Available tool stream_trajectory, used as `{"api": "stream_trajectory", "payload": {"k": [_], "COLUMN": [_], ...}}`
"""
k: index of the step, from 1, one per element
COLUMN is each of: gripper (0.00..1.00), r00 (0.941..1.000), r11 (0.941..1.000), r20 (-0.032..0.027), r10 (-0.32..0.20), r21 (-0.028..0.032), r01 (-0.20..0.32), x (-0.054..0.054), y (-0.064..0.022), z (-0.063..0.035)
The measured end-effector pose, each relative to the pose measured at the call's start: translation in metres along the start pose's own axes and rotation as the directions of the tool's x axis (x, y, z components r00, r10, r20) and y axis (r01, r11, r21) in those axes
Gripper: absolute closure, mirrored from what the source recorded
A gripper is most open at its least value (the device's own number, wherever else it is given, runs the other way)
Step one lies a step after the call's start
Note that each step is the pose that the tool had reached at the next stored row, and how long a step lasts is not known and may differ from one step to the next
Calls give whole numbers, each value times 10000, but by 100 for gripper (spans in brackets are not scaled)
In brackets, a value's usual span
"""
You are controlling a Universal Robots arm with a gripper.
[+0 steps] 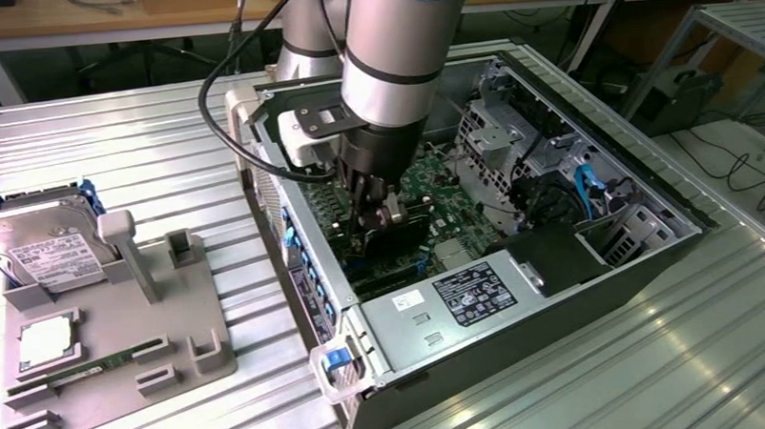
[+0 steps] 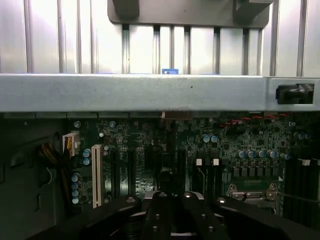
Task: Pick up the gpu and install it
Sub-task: 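Press down on the gpu until it lock into place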
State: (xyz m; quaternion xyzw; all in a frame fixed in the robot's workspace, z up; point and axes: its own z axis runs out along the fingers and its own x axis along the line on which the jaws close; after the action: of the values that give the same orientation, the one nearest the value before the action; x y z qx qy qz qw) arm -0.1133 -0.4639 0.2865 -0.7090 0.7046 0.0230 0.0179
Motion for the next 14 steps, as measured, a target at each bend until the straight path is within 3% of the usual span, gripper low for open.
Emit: {"api": "stream_trajectory", "payload": {"k": [4, 7, 14], "gripper": [89, 89, 89], "r00": [10000, 10000, 10000], "r11": [10000, 10000, 10000], "r20": [-4, -2, -3], "r10": [0, 1, 1], "r21": [1, 2, 1], "r01": [0, -1, -1], "x": [0, 0, 1], "y": [-4, -99, -112], "z": [-2, 0, 0]}}
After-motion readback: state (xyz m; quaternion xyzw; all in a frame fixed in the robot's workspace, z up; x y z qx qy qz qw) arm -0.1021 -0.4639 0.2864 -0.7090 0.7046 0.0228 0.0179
